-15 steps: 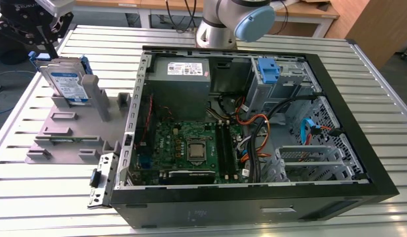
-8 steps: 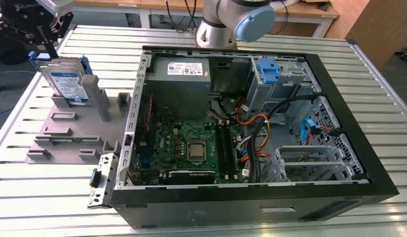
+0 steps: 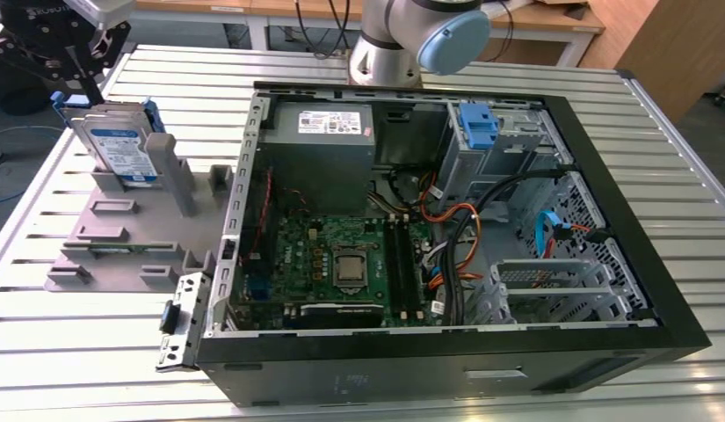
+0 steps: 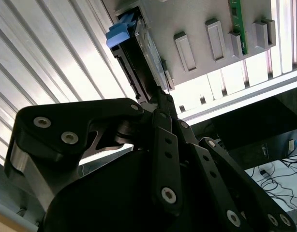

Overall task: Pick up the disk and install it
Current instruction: 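Pick up the disk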

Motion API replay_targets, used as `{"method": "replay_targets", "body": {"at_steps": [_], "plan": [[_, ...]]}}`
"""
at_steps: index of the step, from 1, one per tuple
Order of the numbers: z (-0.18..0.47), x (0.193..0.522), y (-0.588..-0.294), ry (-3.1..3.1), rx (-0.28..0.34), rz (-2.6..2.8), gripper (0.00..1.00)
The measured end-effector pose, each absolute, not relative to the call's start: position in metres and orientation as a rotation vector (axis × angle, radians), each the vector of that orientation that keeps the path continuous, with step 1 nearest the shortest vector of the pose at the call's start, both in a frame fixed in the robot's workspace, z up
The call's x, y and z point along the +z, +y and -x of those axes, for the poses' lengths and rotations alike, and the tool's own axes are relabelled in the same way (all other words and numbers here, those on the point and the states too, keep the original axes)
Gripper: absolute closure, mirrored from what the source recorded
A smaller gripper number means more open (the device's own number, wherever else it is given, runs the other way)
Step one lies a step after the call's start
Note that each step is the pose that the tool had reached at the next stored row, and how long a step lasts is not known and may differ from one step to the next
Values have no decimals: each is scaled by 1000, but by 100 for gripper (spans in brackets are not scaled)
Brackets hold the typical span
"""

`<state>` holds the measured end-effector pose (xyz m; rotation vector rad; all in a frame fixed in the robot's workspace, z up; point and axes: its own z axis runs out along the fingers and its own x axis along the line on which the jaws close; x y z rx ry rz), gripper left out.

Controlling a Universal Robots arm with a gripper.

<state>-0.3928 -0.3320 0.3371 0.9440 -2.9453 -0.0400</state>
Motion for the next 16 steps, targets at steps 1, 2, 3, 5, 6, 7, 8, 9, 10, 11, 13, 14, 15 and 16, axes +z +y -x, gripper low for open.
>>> {"method": "replay_targets", "body": {"at_steps": [1, 2, 3, 5, 6, 7, 8, 9, 10, 11, 13, 14, 15, 16], "plan": [[393, 337, -332, -2945, -40, -944, 89], [393, 337, -332, -2945, -40, -944, 89], [393, 337, -332, -2945, -40, -944, 89], [393, 337, -332, -2945, -40, -945, 89], [393, 337, -332, -2944, -40, -947, 89], [393, 337, -332, -2943, -40, -952, 89], [393, 337, -332, -2941, -40, -958, 89], [393, 337, -332, -2938, -39, -965, 89], [393, 337, -332, -2937, -39, -969, 89], [393, 337, -332, -2937, -39, -970, 89], [393, 337, -332, -2937, -39, -970, 89], [393, 337, -332, -2936, -39, -970, 89], [393, 337, -332, -2936, -39, -970, 89], [393, 337, -332, -2936, -39, -970, 89]]}}
